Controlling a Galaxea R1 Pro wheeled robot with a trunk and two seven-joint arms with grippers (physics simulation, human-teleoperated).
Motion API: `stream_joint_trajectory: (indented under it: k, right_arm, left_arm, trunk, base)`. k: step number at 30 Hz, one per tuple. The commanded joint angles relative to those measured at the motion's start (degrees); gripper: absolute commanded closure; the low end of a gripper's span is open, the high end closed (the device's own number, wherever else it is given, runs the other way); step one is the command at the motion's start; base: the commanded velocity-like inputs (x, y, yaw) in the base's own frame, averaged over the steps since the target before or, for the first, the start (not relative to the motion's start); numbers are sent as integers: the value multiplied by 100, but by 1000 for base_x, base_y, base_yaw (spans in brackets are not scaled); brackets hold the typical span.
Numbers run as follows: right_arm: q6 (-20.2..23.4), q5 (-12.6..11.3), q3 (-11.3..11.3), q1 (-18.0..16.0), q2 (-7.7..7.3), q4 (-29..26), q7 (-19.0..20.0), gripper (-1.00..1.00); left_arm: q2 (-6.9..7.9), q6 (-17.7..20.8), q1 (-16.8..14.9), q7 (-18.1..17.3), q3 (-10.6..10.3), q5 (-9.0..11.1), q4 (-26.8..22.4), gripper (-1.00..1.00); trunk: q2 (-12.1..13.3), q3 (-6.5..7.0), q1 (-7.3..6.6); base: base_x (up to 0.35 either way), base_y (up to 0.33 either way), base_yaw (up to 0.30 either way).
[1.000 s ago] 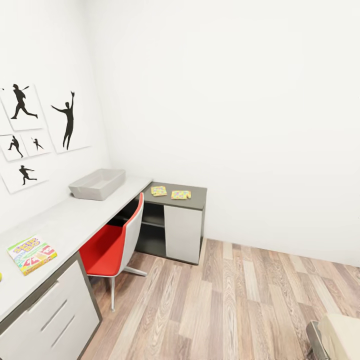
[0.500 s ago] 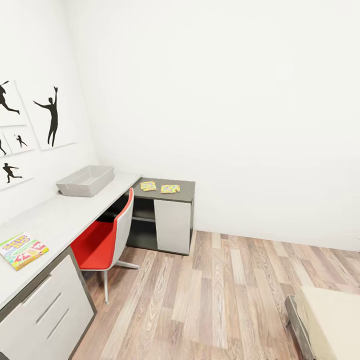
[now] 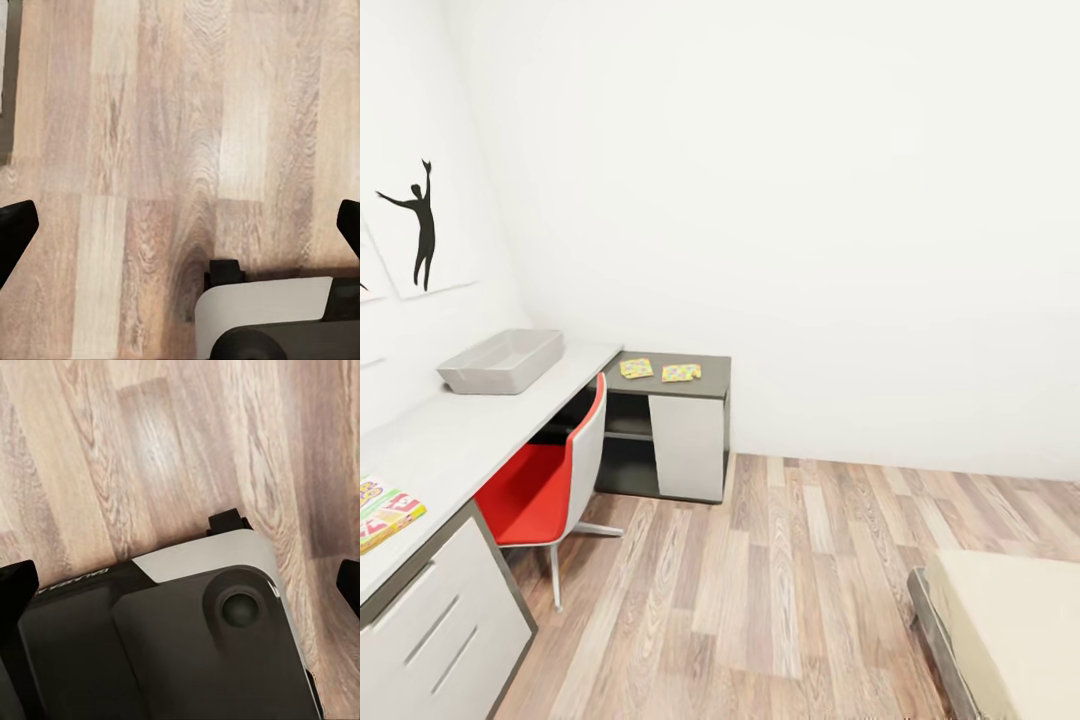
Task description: Put all the toys in the child's room - the three board games (two on the bed and one on the table), the two jigsaw puzzles on the table, and the tennis ball on the table - inside the toy box on the table in the child's room.
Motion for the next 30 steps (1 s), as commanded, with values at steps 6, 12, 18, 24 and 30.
stream_joint_trajectory:
  k: [6,12,18,24,30]
  right_arm:
    - [32,-6,-37,-2,2,-11,12,-100]
    - [32,0,-36,-1,2,-11,12,-100]
    - [32,1,-36,0,2,-11,12,-100]
    - [32,6,-36,1,2,-11,12,-100]
    - [32,9,-36,1,2,-11,12,-100]
  left_arm:
    - [25,-33,-4,1,-24,-12,4,-100]
    - [30,-101,-3,1,-26,-12,4,-100]
    - [36,-126,-2,0,-28,-12,4,-100]
    - [38,-139,-2,-1,-31,-12,4,-100]
    - [39,-141,-2,-2,-31,-12,4,-100]
  trunk:
    - [-4,-54,0]
    - [-4,-102,0]
    - [-4,-148,0]
    - [-4,-185,0]
    - [-4,-207,0]
  base:
    - [0,128,-157]
    - [0,103,-160]
    - [0,150,-180]
    - [0,34,-219]
    - [0,6,-254]
